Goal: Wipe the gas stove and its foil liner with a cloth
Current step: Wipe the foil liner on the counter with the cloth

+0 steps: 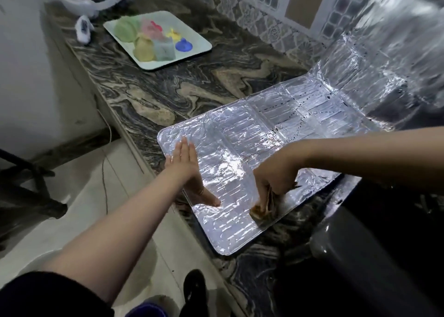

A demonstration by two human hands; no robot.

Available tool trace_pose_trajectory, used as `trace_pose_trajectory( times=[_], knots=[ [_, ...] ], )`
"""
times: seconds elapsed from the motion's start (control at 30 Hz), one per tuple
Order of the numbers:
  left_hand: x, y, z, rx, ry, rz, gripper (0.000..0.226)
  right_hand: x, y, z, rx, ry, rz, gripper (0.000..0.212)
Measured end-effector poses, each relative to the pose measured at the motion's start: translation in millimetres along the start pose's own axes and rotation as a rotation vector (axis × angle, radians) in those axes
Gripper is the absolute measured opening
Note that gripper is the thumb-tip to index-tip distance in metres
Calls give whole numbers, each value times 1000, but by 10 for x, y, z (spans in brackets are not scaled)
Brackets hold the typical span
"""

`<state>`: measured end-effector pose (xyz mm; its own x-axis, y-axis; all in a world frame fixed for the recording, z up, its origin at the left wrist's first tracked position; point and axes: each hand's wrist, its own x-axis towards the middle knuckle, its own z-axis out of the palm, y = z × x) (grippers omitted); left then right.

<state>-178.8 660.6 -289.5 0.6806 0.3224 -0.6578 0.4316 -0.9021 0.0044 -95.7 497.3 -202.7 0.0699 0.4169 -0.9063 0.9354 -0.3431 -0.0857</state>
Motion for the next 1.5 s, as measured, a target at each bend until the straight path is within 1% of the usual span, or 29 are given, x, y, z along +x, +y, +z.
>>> trace_pose_trajectory(
  times=[0.07,0.1,0.17,0.27,0.33,0.37,0.4,0.43,0.47,0.53,0.6,0.63,0.8,0.9,0.97,1.03,1.1,1.17,1.27,1.33,1.4,1.47,1.5],
  knots=[
    [6,36,-43,28,-11,-7,169,-53,112,-146,76,-8,79,47],
    [11,67,-72,46,-7,4,169,-79,181,-245,98,47,117,45],
    [72,150,-151,75,5,81,168,-104,356,-475,171,247,191,43],
    [197,281,-257,35,20,197,165,-14,585,-777,336,568,238,39],
    [320,332,-264,4,105,259,163,160,683,-933,310,737,274,34],
    [362,336,-228,-6,159,281,163,296,720,-970,271,795,291,33],
    [418,334,-186,-7,213,292,163,435,756,-1003,242,833,294,36],
    [463,327,-129,-9,264,295,164,580,773,-1015,222,835,288,43],
    [478,317,-57,-18,318,297,164,694,766,-995,187,811,272,50],
    [525,307,38,-39,399,301,165,865,754,-935,55,751,245,56],
    [546,302,71,-44,441,308,165,900,743,-833,-63,708,226,62],
    [553,301,81,-46,452,308,164,877,752,-779,-79,683,204,64],
    [559,294,93,-46,479,313,163,623,767,-444,-73,530,91,57],
    [546,295,89,-45,474,320,163,438,690,-226,-96,393,19,48],
    [541,297,87,-44,469,319,163,324,636,-121,-74,324,2,37],
    [534,301,87,-43,468,318,163,268,592,-32,-58,254,35,31],
    [531,300,87,-39,469,314,163,227,536,43,-59,155,53,40],
    [528,299,91,-38,465,315,163,188,518,130,-5,44,22,47],
    [530,300,82,-33,459,313,164,186,521,266,113,-76,8,42],
    [528,297,77,-34,459,312,164,178,488,330,146,-142,35,44],
    [523,296,71,-38,459,316,164,138,460,322,181,-166,68,41],
    [518,276,79,-46,461,328,164,36,477,208,243,-100,119,37],
    [510,249,77,-46,463,333,163,-26,507,110,297,-49,153,41]
  ],
)
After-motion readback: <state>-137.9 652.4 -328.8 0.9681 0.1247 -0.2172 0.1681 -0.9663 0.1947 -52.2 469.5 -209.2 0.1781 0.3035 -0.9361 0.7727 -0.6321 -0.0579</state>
